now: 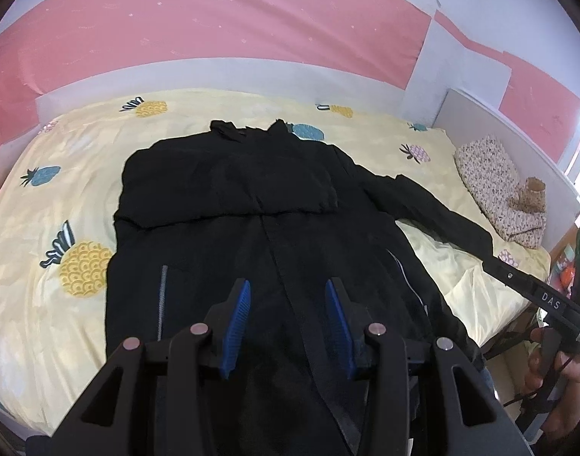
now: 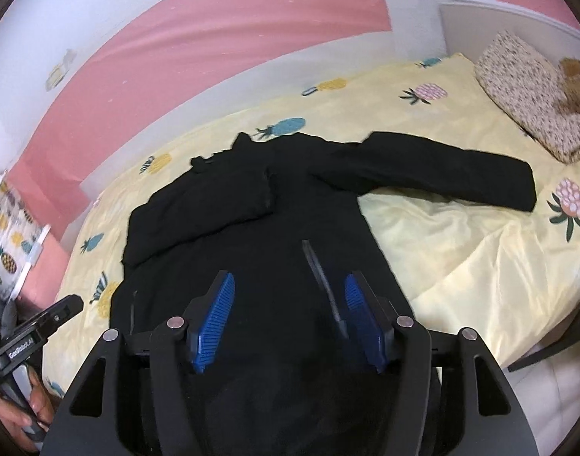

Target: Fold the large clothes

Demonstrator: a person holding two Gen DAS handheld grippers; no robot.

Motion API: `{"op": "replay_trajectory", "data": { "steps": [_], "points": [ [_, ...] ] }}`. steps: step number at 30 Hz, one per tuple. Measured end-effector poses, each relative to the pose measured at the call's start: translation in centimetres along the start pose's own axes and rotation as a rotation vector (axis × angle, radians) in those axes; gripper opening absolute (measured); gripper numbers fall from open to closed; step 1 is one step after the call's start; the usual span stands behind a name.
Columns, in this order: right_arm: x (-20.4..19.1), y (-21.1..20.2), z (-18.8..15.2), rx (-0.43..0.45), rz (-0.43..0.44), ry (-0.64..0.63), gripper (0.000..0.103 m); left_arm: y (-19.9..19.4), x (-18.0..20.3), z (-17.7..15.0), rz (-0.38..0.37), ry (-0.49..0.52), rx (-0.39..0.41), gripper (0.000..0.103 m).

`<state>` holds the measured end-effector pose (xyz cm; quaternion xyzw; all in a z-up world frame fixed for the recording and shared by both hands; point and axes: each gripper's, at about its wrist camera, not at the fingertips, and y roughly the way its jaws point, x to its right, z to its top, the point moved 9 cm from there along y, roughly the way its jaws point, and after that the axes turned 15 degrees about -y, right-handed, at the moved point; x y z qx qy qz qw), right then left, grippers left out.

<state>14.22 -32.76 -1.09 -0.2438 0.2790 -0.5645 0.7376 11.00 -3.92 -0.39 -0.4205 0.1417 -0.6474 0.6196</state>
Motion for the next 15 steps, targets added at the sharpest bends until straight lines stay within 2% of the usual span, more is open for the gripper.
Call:
{"op": "replay_trajectory", "data": {
  "steps": [7,15],
  "points": [
    [3.4,2.1,-0.5,-0.027,-0.033,0.035,0.061,3.6,1.3,-0.4,0.015,0.035,-0.059,0.043],
    [10.3,6.1,-1.6,-0.069,-0.073,0.148,0.061,7.3,2.7,-0.4,0.031,0.07,-0.1,0.043]
  ]
}}
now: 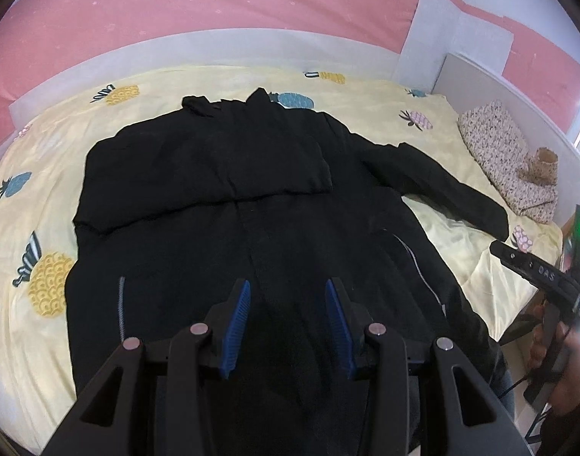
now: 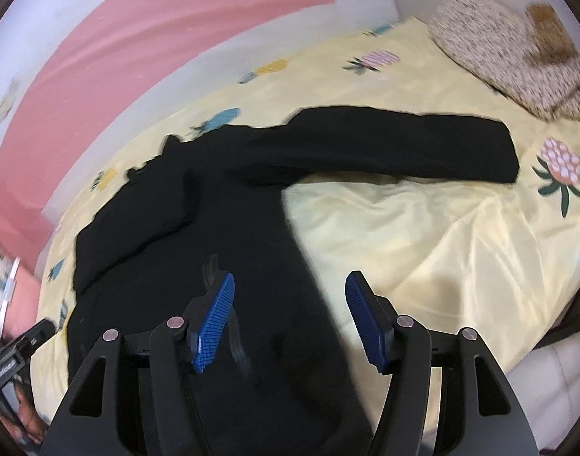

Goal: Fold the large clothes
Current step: 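Grasp the other coat sleeve with the right gripper and lift it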

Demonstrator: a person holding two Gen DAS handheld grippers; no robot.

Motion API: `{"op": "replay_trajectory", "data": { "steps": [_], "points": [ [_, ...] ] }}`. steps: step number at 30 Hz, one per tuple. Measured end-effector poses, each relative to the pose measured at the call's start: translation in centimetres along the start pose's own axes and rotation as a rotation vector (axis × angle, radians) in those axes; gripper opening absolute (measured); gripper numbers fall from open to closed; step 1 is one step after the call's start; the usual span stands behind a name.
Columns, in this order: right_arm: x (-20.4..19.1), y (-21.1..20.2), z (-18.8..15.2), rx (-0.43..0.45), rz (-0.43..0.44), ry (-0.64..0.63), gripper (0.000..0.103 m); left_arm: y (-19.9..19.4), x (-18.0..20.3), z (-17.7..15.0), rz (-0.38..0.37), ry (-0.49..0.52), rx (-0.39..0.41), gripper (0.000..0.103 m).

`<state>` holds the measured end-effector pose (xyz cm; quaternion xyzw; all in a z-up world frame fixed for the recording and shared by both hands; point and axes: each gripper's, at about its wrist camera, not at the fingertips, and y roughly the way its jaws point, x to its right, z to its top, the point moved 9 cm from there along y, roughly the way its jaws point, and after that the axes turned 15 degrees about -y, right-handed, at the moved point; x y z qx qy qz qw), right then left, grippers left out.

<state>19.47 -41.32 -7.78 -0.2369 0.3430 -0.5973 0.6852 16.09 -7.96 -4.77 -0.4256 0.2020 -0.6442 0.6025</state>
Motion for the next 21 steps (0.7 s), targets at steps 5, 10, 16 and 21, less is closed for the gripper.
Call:
{"op": "replay_trajectory", "data": {
  "steps": [5,10,16,21],
  "points": [
    [6.7,3.0,0.3,-0.004,-0.015,0.157,0.062,2.0,0.5,0.5,0.007,0.011,-0.019,0.043],
    [12.8,5.6,0.9,0.016,0.018,0.324,0.07,3.7,0.1,0.4,0.017,0.008,-0.044,0.043],
    [18.9,8.3,1.4,0.025,-0.006,0.486,0.07,5.6,-1.4,0.4,0.047,-0.024,-0.069,0.043],
    [22.0,9.3,2.2,0.083,0.011,0.605,0.07,6.4,-2.9,1.1,0.071,-0.05,-0.061,0.043]
  ]
}}
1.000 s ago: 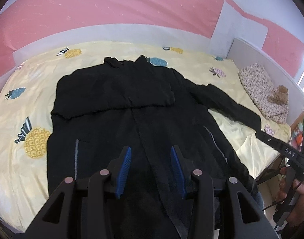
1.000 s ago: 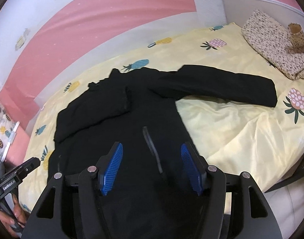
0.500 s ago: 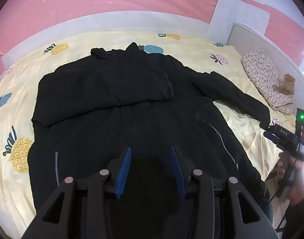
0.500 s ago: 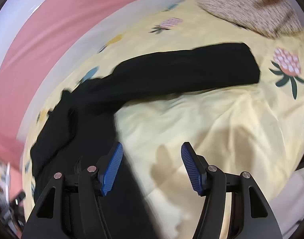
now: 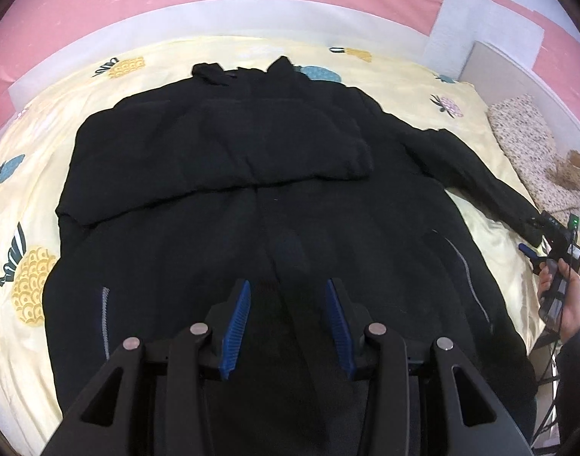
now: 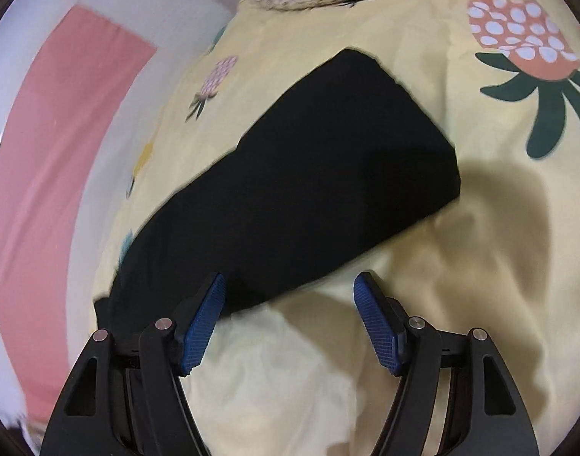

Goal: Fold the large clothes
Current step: 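Grasp the other coat sleeve with the right gripper and lift it, then lay the held sleeve across the coat body and open the right gripper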

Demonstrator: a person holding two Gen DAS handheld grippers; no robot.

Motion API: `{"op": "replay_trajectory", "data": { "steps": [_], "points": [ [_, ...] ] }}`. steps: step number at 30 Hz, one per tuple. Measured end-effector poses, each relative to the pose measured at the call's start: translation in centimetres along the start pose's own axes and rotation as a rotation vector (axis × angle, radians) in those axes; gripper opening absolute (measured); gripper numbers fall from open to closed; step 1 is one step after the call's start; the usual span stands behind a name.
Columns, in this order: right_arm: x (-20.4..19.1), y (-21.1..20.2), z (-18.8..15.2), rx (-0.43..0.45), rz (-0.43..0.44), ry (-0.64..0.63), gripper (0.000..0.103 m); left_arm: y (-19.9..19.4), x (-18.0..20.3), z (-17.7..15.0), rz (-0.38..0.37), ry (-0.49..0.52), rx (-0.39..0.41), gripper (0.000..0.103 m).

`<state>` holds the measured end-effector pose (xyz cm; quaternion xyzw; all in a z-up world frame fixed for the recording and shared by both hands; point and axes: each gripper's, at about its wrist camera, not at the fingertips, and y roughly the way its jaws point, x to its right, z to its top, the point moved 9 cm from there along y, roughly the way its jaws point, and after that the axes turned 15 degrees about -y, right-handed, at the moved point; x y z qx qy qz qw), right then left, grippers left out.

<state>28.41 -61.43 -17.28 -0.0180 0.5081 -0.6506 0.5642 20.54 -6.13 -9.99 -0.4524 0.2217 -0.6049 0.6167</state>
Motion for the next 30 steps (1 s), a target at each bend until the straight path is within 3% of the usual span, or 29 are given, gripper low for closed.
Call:
{"op": "replay_trajectory", "data": {
  "steps": [6,8,10,15,22,30],
  "points": [
    [1.3,0.8,2.5,0.04,-0.05,0.073,0.07,1.0,-2.4,0.1,0.03,-0.05,-0.012,0.043],
    [1.4,0.8,3.2,0.038,-0.107,0.055,0.041,1.2,-3.0,-0.2,0.035,-0.066,-0.02,0.043],
    [1.1,0.4,3.7,0.033,-0.105,0.059,0.03,1.2,-3.6,-0.3,0.039,-0.076,-0.025,0.043],
    [-4.0,-2.9,6.0,0.103,-0.096,-0.081,0.027,0.5,-5.2,0.0,0.036,-0.107,-0.008,0.043],
    [-18.8,-8.4,8.3,0.193,0.053,-0.348,0.027,-1.3,-7.7,0.5,0.018,-0.17,0.025,0.043],
    [-34.5,-10.0,3.4,0.177,0.231,-0.593,0.026,-2.6,-11.2,0.4,0.006,-0.247,0.049,0.043]
  ]
}}
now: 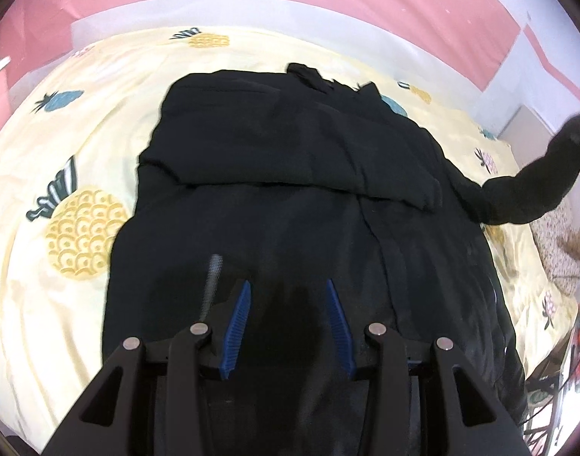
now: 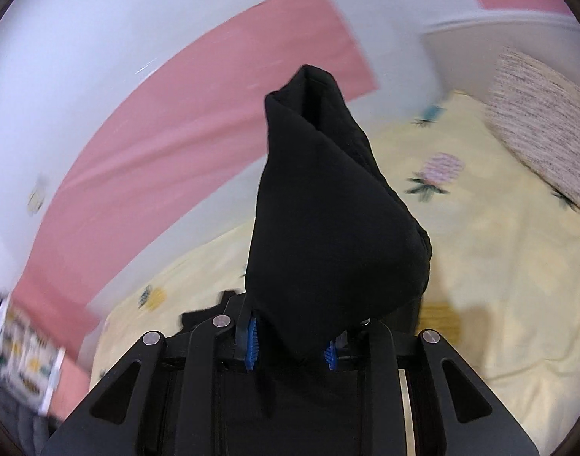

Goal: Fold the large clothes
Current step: 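Lay the held sleeve across the coat body and open the right gripper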

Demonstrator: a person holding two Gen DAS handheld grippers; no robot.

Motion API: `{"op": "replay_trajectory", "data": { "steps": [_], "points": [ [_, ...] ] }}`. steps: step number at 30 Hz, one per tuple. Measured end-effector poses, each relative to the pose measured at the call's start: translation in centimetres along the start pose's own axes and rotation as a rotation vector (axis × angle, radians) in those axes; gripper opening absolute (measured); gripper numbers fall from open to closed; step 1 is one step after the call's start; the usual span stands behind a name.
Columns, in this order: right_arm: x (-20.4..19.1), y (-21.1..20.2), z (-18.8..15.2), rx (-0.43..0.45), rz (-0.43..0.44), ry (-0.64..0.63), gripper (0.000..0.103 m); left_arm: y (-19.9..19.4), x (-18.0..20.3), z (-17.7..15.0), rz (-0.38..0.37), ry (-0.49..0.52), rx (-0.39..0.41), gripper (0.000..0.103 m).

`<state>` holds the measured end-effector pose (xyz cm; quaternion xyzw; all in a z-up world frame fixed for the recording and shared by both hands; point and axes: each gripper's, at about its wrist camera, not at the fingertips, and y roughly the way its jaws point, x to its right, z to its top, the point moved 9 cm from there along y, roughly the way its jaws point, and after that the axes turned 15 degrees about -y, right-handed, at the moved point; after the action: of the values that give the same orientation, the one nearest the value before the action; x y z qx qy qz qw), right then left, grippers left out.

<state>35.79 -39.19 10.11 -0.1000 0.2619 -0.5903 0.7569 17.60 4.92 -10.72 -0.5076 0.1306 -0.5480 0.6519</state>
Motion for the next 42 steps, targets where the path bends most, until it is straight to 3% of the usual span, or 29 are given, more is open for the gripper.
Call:
{"op": "replay_trajectory", "data": {
  "steps": [9,16,21,24,26,28,32,34,37,39,40,41,42],
  "points": [
    [-14.7,7.3,-3.8,-0.129,0.169,-0.194,0.026,-0.1,-4.9,0.9,0.007,-0.095,0.012,0.043],
    [-23.7,16.3,-15.2,-0.357,0.235,-0.377,0.026,0.2,-8.5,1.3,0.02,-0.144,0.013,0.043],
    [-26.0,20.4,-23.0,-0.502,0.218,-0.459,0.029,0.5,-10.1,1.7,0.031,-0.159,0.008,0.043],
    [-26.1,21.0,-24.1,-0.533,0.223,-0.475,0.041,0.6,-10.5,2.0,0.03,-0.162,0.009,0.043],
    [-27.0,19.7,-23.5,-0.519,0.32,-0.447,0.069,0.5,-10.4,2.2,0.027,-0.162,0.013,0.043],
    [-28.0,18.2,-22.5,-0.497,0.387,-0.434,0.072,0.4,-9.9,2.6,0.016,-0.16,0.015,0.043],
    [-26.8,14.2,-19.1,-0.374,0.418,-0.413,0.072,-0.1,-7.7,4.0,-0.014,-0.138,0.031,0.043],
    [-23.7,12.9,-17.4,-0.328,0.362,-0.372,0.072,-0.3,-6.1,5.1,-0.037,-0.109,0.052,0.05],
    [-17.1,12.0,-15.9,-0.295,0.221,-0.318,0.072,-0.1,-3.0,6.8,-0.073,-0.06,0.07,0.05],
    [-12.2,11.8,-15.7,-0.299,0.132,-0.265,0.064,0.3,-0.6,7.9,-0.098,-0.022,0.082,0.05],
    [-10.4,11.9,-15.5,-0.301,0.097,-0.249,0.049,0.6,1.0,8.5,-0.112,0.003,0.089,0.05],
    [-7.2,11.7,-15.5,-0.3,0.031,-0.215,0.043,0.9,2.3,9.1,-0.124,0.024,0.096,0.05],
    [-5.0,11.6,-15.5,-0.296,-0.007,-0.187,0.043,1.2,4.0,9.7,-0.141,0.05,0.107,0.05]
  ]
}}
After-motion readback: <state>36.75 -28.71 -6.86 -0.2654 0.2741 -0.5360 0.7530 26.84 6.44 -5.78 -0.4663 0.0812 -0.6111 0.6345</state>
